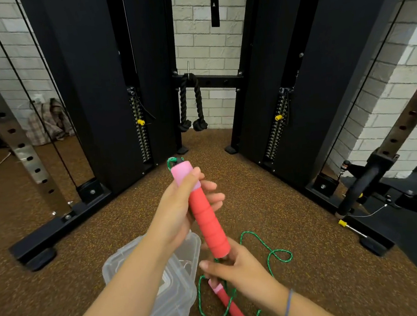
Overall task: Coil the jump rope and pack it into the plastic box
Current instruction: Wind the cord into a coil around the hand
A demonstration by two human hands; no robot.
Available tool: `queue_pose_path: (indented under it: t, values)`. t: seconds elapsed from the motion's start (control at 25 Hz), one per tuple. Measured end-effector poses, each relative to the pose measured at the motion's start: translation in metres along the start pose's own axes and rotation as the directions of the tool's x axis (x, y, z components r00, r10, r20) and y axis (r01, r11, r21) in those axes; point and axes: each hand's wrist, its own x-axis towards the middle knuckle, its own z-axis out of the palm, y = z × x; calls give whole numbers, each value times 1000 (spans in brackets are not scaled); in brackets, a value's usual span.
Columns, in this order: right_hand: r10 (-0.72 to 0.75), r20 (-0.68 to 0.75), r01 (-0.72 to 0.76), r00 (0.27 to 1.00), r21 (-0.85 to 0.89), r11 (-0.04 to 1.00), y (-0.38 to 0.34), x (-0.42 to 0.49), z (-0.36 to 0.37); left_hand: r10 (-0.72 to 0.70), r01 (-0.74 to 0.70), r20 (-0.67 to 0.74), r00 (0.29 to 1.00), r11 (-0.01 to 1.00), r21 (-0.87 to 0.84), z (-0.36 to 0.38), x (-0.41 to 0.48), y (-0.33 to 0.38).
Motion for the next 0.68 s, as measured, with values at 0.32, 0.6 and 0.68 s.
queue_pose_path:
  t: [0.32,0.6,0.68]
  values:
    - [59,146,4,987,-394,919,-5,-4,-31,-7,9,42,999,999,-54,-33,10,13]
    - [181,124,-70,976,-605,793,-71,43,-79,-295,362,475,829,931,-54,-38,2,0]
    - [173,134,-41,976,-664,746,-96,59,-83,-376,345,457,806,926,152,-30,-2,-2]
